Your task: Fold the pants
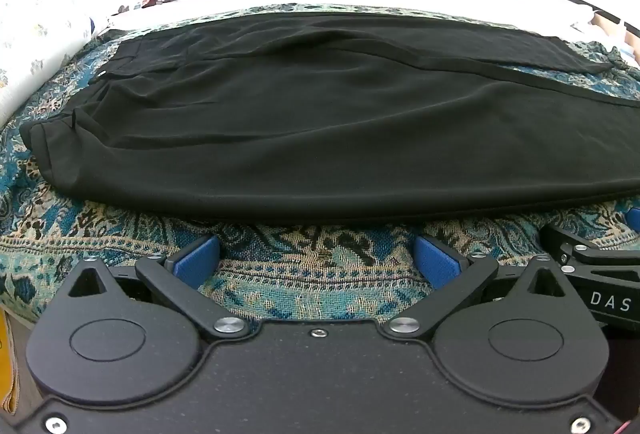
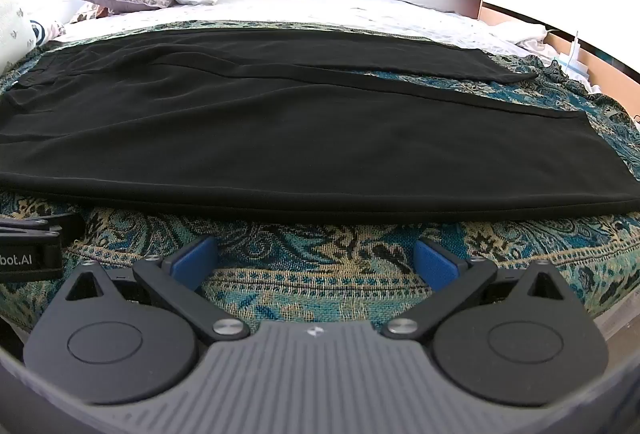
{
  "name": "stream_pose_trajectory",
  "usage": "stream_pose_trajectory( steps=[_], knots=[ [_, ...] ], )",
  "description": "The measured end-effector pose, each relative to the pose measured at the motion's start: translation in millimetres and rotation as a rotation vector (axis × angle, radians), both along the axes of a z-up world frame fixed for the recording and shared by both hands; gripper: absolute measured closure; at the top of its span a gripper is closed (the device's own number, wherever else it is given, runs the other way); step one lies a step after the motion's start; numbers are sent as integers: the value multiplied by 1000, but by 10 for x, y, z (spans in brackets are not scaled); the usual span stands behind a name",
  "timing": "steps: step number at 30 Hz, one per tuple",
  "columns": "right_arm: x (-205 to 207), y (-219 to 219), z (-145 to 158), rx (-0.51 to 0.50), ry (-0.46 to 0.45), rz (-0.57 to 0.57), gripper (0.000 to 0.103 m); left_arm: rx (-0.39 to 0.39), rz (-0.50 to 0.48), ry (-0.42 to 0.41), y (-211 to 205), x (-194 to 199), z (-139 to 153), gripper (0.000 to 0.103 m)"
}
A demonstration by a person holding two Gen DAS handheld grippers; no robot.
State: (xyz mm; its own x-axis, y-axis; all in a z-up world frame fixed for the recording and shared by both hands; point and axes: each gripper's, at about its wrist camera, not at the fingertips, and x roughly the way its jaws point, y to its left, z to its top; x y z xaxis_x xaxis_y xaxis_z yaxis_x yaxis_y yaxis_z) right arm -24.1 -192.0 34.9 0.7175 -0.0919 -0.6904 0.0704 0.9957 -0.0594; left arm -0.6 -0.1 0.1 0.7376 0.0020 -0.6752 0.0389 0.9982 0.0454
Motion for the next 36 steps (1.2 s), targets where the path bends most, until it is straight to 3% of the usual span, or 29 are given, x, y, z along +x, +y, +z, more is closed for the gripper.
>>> stream_pose_trajectory(
  steps=[36],
  knots=[
    [-11,-7,11,-4,-5,0,0,-1,1,14,1,4,-1,0]
  ],
)
